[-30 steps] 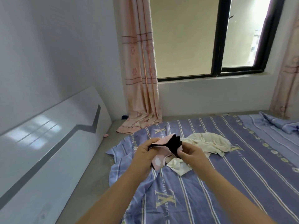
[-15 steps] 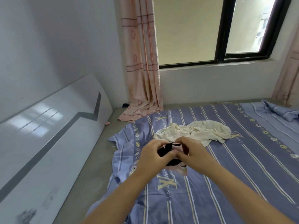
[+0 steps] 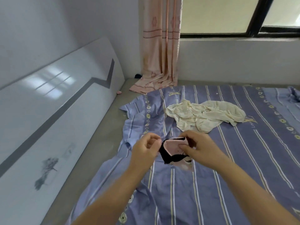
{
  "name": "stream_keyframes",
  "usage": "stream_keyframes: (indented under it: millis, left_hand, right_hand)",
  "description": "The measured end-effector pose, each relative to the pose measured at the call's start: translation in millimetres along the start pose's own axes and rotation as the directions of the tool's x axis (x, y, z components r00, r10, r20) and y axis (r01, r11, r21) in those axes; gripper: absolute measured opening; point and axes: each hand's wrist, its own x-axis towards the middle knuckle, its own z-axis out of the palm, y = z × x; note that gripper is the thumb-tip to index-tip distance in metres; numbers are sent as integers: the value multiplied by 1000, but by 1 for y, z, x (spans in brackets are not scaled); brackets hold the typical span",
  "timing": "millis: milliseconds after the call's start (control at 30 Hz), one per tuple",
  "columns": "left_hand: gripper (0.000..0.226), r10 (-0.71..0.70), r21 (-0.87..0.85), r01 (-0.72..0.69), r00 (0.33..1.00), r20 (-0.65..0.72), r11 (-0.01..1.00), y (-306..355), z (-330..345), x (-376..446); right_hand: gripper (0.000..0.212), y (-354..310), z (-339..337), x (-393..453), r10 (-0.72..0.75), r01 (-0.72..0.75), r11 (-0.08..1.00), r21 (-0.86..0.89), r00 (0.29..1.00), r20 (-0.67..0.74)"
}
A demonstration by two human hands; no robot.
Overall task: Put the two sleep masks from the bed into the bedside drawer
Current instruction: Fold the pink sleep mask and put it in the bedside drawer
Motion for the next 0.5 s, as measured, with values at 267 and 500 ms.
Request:
stream_keyframes:
  millis: [267,500]
  left_hand:
    - [31,-18,-38,17,1000,-2,999,-8,-30,-71]
    - [33,-318,33,336,915,-249,941,-38,-53,-169]
  right_hand:
    - [34,-31,24,-22,-114,39,913,407,980,163]
    - [33,-55,123,-57,-149,-295,533,793,890,431]
